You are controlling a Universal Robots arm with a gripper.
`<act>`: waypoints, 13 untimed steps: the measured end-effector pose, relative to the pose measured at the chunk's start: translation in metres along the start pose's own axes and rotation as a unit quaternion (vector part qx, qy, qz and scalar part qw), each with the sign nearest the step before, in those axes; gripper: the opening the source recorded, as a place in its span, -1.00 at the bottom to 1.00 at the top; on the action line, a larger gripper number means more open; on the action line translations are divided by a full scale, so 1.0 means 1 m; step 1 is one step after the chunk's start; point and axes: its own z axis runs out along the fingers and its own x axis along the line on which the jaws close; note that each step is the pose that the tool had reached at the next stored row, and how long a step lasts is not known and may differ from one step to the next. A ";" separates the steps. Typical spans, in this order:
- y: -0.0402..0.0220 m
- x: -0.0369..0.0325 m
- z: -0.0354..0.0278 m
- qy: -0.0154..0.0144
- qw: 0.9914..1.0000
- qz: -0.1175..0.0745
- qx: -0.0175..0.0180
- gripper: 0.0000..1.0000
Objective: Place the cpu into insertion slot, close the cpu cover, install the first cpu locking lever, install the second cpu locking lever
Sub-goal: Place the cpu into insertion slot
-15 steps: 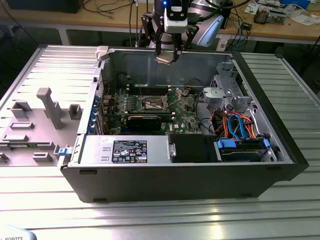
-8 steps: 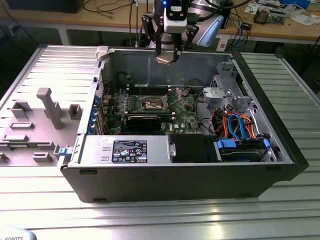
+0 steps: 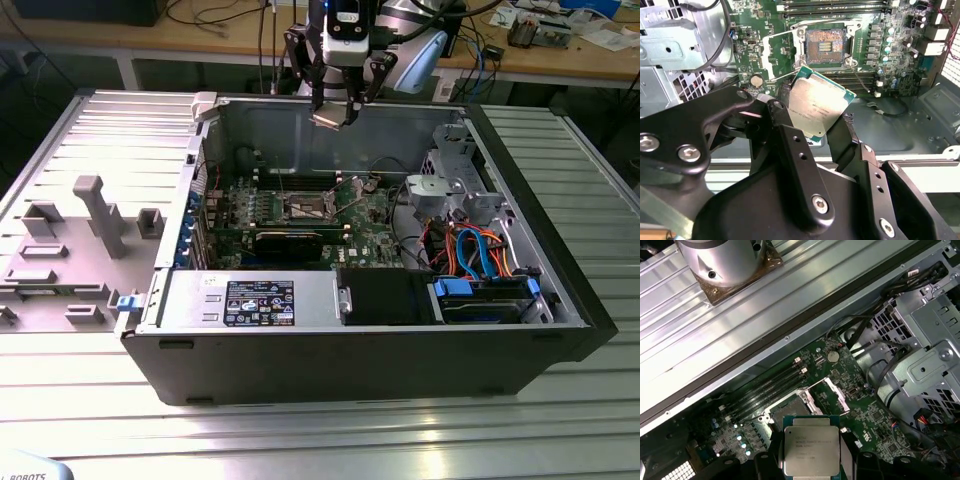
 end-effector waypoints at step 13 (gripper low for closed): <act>0.0000 0.0000 0.0000 0.000 1.000 0.003 0.000 0.08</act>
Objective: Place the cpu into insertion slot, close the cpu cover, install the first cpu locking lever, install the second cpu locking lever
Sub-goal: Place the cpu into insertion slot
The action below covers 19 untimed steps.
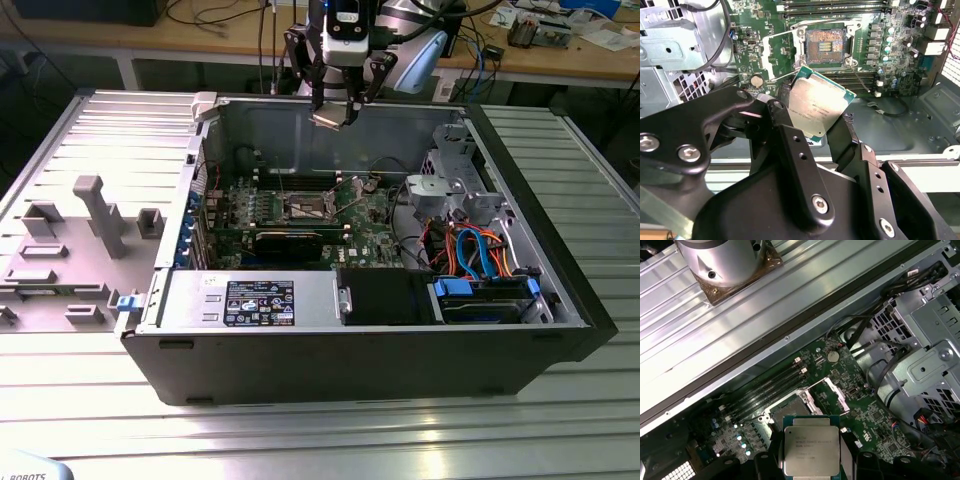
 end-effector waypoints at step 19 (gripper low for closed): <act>0.0000 0.0000 0.0003 -0.005 0.998 0.063 -0.001 0.08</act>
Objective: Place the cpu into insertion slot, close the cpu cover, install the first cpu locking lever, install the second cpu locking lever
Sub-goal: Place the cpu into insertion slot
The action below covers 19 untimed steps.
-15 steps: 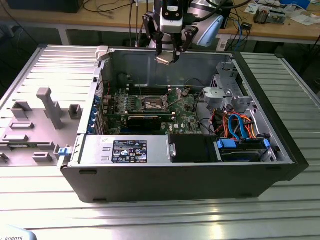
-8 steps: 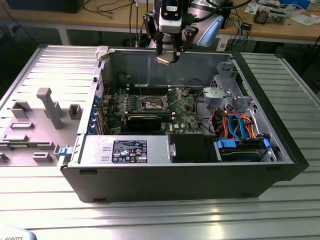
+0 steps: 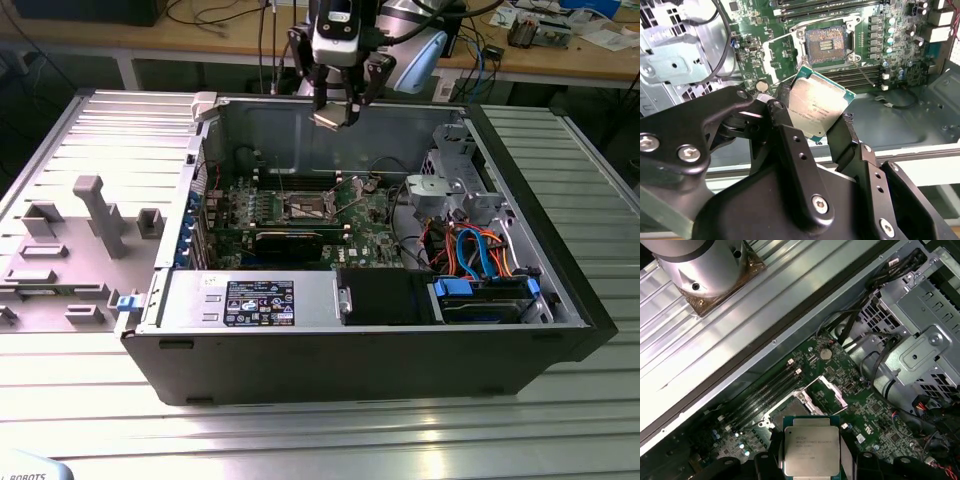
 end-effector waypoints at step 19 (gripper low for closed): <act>-0.0006 0.0007 0.0002 -0.005 0.998 0.062 -0.001 0.08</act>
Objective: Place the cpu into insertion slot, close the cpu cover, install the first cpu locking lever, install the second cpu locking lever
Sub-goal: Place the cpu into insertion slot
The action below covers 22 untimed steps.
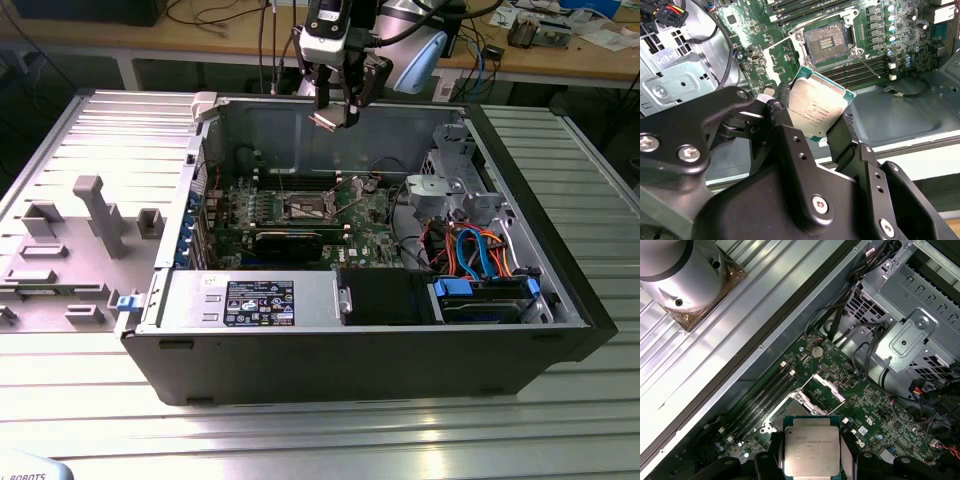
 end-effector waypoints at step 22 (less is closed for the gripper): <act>-0.0001 0.0000 0.0011 -0.010 0.993 0.121 -0.002 0.08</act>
